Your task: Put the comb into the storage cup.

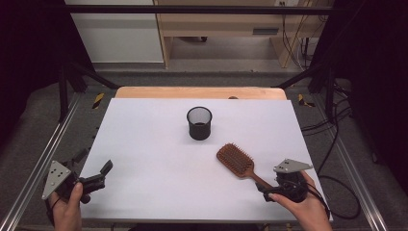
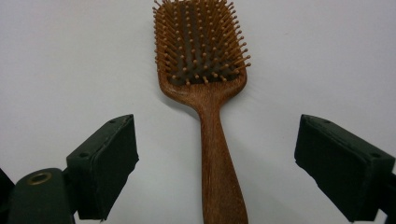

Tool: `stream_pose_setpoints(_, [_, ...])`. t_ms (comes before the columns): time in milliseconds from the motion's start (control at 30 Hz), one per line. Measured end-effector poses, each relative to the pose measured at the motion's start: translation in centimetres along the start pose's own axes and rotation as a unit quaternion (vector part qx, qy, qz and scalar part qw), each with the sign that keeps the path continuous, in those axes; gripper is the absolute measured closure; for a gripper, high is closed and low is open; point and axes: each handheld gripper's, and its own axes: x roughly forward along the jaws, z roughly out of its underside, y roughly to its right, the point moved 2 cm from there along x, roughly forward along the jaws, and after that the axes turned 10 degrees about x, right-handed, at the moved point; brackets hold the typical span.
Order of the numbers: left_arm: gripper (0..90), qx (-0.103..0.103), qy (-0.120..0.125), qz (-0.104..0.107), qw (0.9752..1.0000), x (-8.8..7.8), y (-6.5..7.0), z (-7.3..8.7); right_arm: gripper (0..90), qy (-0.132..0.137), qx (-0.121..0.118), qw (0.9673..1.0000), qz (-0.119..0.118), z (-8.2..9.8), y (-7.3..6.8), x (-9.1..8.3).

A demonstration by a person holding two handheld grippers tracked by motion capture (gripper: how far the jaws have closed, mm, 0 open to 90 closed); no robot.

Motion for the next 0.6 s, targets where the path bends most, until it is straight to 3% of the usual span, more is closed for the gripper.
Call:
stream_pose_setpoints(167, [1.8, 0.001, 0.000, -0.001, 1.0000, -0.1, 0.1, 0.0, 14.2, -0.035, -0.017, 0.9992, 0.007, -0.5, -0.3, 1.1])
stream_pose_setpoints(300, [1.8, -0.001, -0.001, -0.001, 1.0000, 0.0, 0.1, 0.0, 14.4, -0.074, -0.034, 0.9967, 0.006, -0.9, -0.6, 2.3])
stream_pose_setpoints(600, [1.8, -0.002, 0.000, 0.002, 1.0000, 0.0, 0.0, 0.0, 14.7, -0.108, -0.051, 0.9928, 0.002, -1.8, -1.0, 3.7])
